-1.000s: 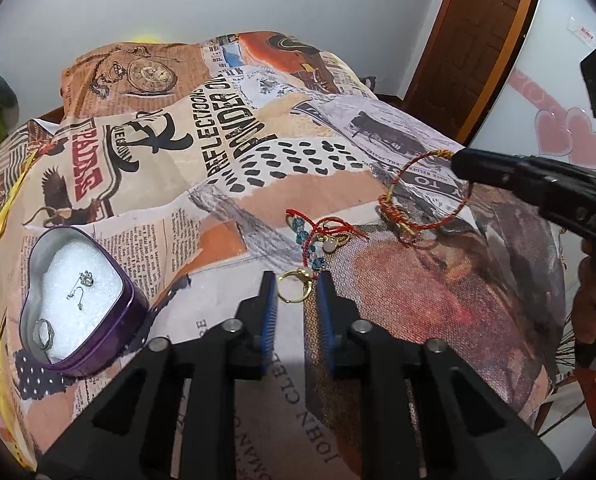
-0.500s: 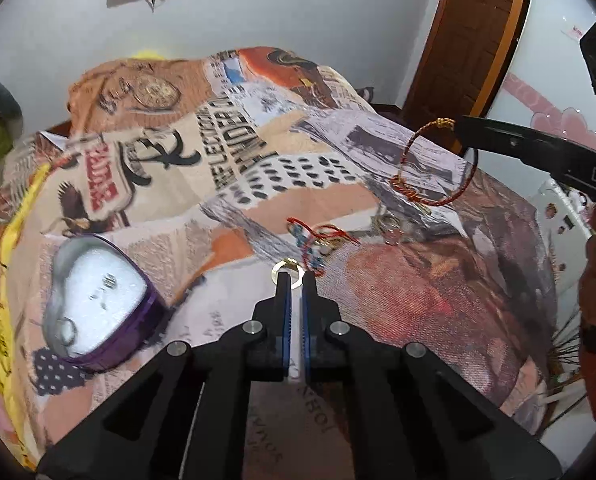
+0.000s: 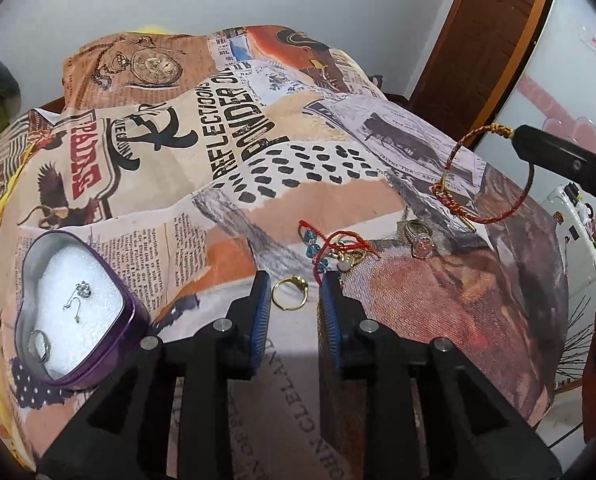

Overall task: Organize jewelry
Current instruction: 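Grasp the gold ring with the left tool while the right tool lifts the bracelet, then lower the gold ring and bracelet into the heart tin with both tools, then open both tools over the tin and withdraw toward the remaining jewelry, then grasp a red beaded earring with the left tool while the right tool grasps a silver ring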

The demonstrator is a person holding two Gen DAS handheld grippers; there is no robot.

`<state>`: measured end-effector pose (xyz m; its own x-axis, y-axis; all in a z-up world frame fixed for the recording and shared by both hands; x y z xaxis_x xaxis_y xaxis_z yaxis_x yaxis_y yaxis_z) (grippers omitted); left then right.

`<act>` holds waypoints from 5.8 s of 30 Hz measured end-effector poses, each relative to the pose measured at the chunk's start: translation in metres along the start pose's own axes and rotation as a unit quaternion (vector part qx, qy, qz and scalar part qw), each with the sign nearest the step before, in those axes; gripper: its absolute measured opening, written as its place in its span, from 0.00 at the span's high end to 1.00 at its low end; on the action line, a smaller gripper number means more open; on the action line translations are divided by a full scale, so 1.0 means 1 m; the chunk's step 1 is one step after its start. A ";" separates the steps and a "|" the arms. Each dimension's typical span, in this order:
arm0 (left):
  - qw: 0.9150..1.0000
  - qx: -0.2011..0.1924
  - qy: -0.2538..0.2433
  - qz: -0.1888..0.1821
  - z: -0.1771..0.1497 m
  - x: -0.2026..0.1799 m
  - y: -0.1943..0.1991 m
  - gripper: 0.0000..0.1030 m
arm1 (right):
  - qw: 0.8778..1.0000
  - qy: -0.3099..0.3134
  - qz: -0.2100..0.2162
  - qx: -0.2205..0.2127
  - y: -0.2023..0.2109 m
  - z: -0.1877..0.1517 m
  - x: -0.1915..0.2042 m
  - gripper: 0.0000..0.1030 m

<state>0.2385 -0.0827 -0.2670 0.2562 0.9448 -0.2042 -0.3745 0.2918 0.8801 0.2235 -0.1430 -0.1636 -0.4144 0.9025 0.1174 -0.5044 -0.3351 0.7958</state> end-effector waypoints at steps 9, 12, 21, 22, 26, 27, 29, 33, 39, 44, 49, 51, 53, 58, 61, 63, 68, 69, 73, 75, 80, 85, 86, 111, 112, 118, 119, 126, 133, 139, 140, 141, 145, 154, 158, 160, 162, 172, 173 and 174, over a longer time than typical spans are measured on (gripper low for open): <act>1.000 -0.008 -0.004 0.000 -0.002 0.001 0.006 0.82 | 1.000 -0.001 0.003 -0.002 0.000 0.003 0.002 0.91; 1.000 -0.013 -0.002 0.002 -0.005 0.003 0.014 0.82 | 1.000 0.000 0.004 -0.005 0.002 0.005 0.005 0.91; 0.999 -0.042 0.004 0.019 -0.008 0.013 0.045 0.82 | 1.000 0.012 0.016 -0.016 0.006 0.018 0.023 0.91; 0.999 -0.048 0.005 0.021 -0.008 0.015 0.050 0.82 | 1.000 0.014 0.019 -0.017 0.006 0.019 0.027 0.91; 0.997 -0.066 0.011 0.029 -0.007 0.024 0.067 0.82 | 0.999 0.023 0.028 -0.021 0.005 0.025 0.042 0.91; 0.997 -0.071 0.013 0.031 -0.007 0.027 0.072 0.82 | 0.999 0.026 0.030 -0.021 0.004 0.026 0.046 0.91; 0.996 -0.079 0.018 0.033 -0.008 0.033 0.080 0.82 | 0.999 0.031 0.036 -0.022 0.003 0.029 0.055 0.91; 0.994 -0.093 0.030 0.039 -0.010 0.046 0.095 0.82 | 0.998 0.044 0.049 -0.023 -0.001 0.035 0.074 0.91; 0.991 -0.109 0.051 0.053 -0.017 0.071 0.114 0.82 | 0.995 0.064 0.069 -0.022 -0.009 0.043 0.104 0.91; 0.989 -0.114 0.066 0.064 -0.026 0.092 0.123 0.82 | 0.992 0.083 0.089 -0.017 -0.019 0.046 0.134 0.91; 0.988 -0.114 0.080 0.073 -0.036 0.111 0.127 0.82 | 0.989 0.100 0.106 -0.007 -0.030 0.046 0.159 0.91; 0.987 -0.113 0.085 0.076 -0.040 0.117 0.128 0.82 | 0.988 0.107 0.113 -0.002 -0.037 0.046 0.171 0.91; 0.986 -0.112 0.090 0.080 -0.043 0.125 0.128 0.82 | 0.986 0.113 0.120 0.005 -0.043 0.046 0.180 0.91; 0.985 -0.109 0.103 0.080 -0.050 0.138 0.125 0.82 | 0.982 0.127 0.135 0.022 -0.057 0.044 0.201 0.91; 0.985 -0.106 0.107 0.079 -0.053 0.144 0.122 0.82 | 0.981 0.133 0.140 0.036 -0.066 0.042 0.210 0.91; 0.985 -0.104 0.109 0.078 -0.054 0.147 0.119 0.82 | 0.979 0.133 0.145 0.047 -0.073 0.040 0.214 0.91; 0.987 -0.095 0.112 0.072 -0.054 0.152 0.108 0.82 | 0.978 0.122 0.145 0.084 -0.096 0.040 0.210 0.91; 0.987 -0.094 0.112 0.071 -0.054 0.153 0.106 0.82 | 0.979 0.120 0.137 0.090 -0.101 0.040 0.208 0.91; 0.988 -0.086 0.107 0.066 -0.050 0.152 0.095 0.82 | 0.981 0.103 0.116 0.117 -0.120 0.038 0.190 0.91; 0.989 -0.083 0.105 0.065 -0.048 0.151 0.091 0.82 | 0.982 0.101 0.106 0.121 -0.122 0.036 0.183 0.91; 0.990 -0.074 0.101 0.062 -0.043 0.148 0.079 0.82 | 0.981 0.105 0.102 0.129 -0.123 0.031 0.179 0.91; 0.991 -0.070 0.099 0.061 -0.041 0.146 0.074 0.82 | 0.980 0.122 0.095 0.128 -0.122 0.029 0.183 0.90; 0.991 -0.069 0.099 0.060 -0.041 0.146 0.073 0.82 | 0.979 0.125 0.095 0.127 -0.121 0.028 0.184 0.90; 0.988 -0.097 0.105 0.064 -0.035 0.134 0.114 0.78 | 0.989 0.116 0.059 0.075 -0.065 0.038 0.155 0.75; 0.988 -0.099 0.106 0.058 -0.033 0.132 0.115 0.76 | 0.989 0.115 0.056 0.070 -0.061 0.039 0.151 0.75; 0.989 -0.084 0.112 0.041 -0.022 0.123 0.096 0.70 | 0.993 0.099 0.023 0.052 -0.047 0.034 0.121 0.75; 0.990 -0.081 0.112 0.041 -0.021 0.122 0.092 0.70 | 0.994 0.096 0.017 0.052 -0.046 0.033 0.116 0.75; 0.989 -0.045 0.143 0.009 -0.013 0.124 0.050 0.70 | 0.996 0.061 -0.034 0.052 -0.038 0.014 0.061 0.75; 0.984 -0.040 0.170 -0.046 -0.010 0.123 0.038 0.95 | 0.995 0.030 -0.077 0.061 -0.030 -0.007 0.013 0.75; 0.987 -0.070 0.145 -0.026 -0.003 0.111 0.059 0.95 | 0.993 0.022 -0.094 0.074 -0.032 -0.021 -0.006 0.75; 0.987 -0.076 0.141 -0.020 -0.002 0.110 0.065 0.95 | 0.993 0.023 -0.094 0.075 -0.032 -0.023 -0.007 0.75; 0.987 -0.082 0.138 -0.014 0.000 0.109 0.071 0.95 | 0.992 0.025 -0.094 0.076 -0.033 -0.025 -0.008 0.75; 0.985 -0.105 0.133 0.010 0.003 0.113 0.092 0.95 | 0.993 0.033 -0.082 0.077 -0.034 -0.030 -0.003 0.75; 0.985 -0.074 0.146 0.057 -0.013 0.142 0.081 0.95 | 0.993 0.031 -0.032 0.106 -0.057 -0.035 0.008 0.65; 0.985 -0.049 0.135 0.091 -0.025 0.144 0.066 0.94 | 0.991 0.028 -0.038 0.125 -0.071 -0.037 0.005 0.65; 0.986 -0.043 0.130 0.098 -0.028 0.143 0.063 0.90 | 0.990 0.027 -0.037 0.133 -0.078 -0.039 0.003 0.65; 0.986 -0.043 0.125 0.106 -0.029 0.141 0.063 0.84 | 0.990 0.031 -0.036 0.129 -0.080 -0.039 0.004 0.65; 0.985 -0.071 0.090 0.128 -0.016 0.117 0.085 0.58 | 0.992 0.055 -0.037 0.107 -0.078 -0.041 0.009 0.73; 0.985 -0.073 0.086 0.127 -0.013 0.113 0.086 0.58 | 0.992 0.053 -0.035 0.106 -0.078 -0.040 0.009 0.73; 0.986 -0.076 0.081 0.124 -0.011 0.108 0.087 0.58 | 0.993 0.050 -0.031 0.105 -0.077 -0.041 0.008 0.73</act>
<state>0.2240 0.0467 -0.2174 -0.0017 0.9977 -0.0674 -0.5394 0.0559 0.8402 0.2282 -0.1210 -0.2480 -0.4651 0.8851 0.0135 -0.3670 -0.2067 0.9070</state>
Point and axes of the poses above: each gripper's, at about its wrist camera, not at the fingertips, and y roughly against the way its jaws point, x to its left, z to its top, the point moved 9 cm from there along -y, roughly the way its jaws point, and after that the axes turned 11 degrees about x, right-handed, at the moved point
